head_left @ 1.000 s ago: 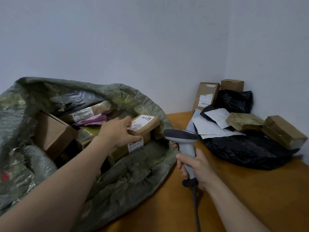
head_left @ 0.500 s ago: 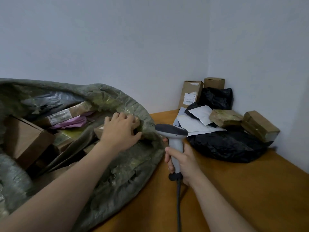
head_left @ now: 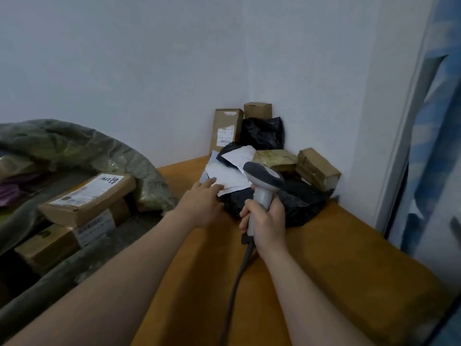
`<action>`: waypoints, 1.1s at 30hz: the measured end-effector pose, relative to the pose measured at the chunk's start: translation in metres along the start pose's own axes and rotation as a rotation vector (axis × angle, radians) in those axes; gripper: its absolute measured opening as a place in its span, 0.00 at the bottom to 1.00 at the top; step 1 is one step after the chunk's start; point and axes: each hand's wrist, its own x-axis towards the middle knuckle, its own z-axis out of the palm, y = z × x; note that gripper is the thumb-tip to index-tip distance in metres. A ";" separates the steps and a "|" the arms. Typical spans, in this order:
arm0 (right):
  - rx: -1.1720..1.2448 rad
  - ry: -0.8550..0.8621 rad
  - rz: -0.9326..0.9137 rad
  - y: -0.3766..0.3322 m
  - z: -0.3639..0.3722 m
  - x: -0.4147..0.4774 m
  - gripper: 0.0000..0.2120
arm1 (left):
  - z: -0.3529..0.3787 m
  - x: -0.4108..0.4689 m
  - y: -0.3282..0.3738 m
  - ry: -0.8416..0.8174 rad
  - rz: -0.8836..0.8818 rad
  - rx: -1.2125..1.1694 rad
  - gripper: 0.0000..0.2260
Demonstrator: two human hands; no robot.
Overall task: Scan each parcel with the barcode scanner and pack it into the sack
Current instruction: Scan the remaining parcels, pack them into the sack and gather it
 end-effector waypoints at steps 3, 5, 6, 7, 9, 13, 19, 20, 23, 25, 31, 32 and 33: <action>0.005 -0.006 0.011 0.005 0.000 0.003 0.16 | 0.011 0.020 0.000 -0.094 0.031 0.055 0.23; 0.014 -0.008 0.009 0.007 0.001 0.004 0.17 | 0.016 0.027 -0.002 -0.158 0.038 0.069 0.23; 0.020 -0.008 0.008 0.008 0.001 0.005 0.18 | 0.017 0.029 -0.003 -0.179 0.038 0.065 0.23; 0.027 -0.010 0.008 0.008 0.002 0.005 0.18 | 0.018 0.029 -0.003 -0.196 0.034 0.055 0.22; 0.046 -0.016 0.007 0.008 0.002 0.005 0.19 | 0.018 0.028 -0.004 -0.213 0.031 0.013 0.21; 0.064 -0.044 -0.010 0.008 0.002 0.005 0.12 | 0.014 0.019 -0.006 -0.152 0.021 -0.031 0.23; 0.102 -0.045 -0.028 0.006 0.004 0.003 0.13 | -0.010 -0.017 -0.005 0.248 0.000 -0.042 0.22; 0.105 -0.047 -0.032 0.006 0.004 0.002 0.13 | -0.014 -0.025 -0.008 0.317 0.002 -0.037 0.20; 0.126 -0.074 -0.047 0.002 0.006 -0.002 0.10 | -0.028 -0.056 -0.012 0.525 -0.049 -0.090 0.10; 0.129 -0.105 -0.049 0.001 0.008 -0.005 0.09 | -0.037 -0.082 -0.014 0.628 -0.101 -0.182 0.06; 0.137 -0.187 -0.064 -0.003 0.034 -0.034 0.20 | -0.032 -0.145 -0.024 0.783 -0.233 -0.403 0.04; 0.146 -0.189 -0.069 -0.003 0.041 -0.039 0.20 | -0.030 -0.152 -0.026 0.806 -0.252 -0.428 0.03; 0.150 -0.184 -0.073 -0.005 0.049 -0.043 0.19 | -0.028 -0.159 -0.028 0.833 -0.275 -0.461 0.03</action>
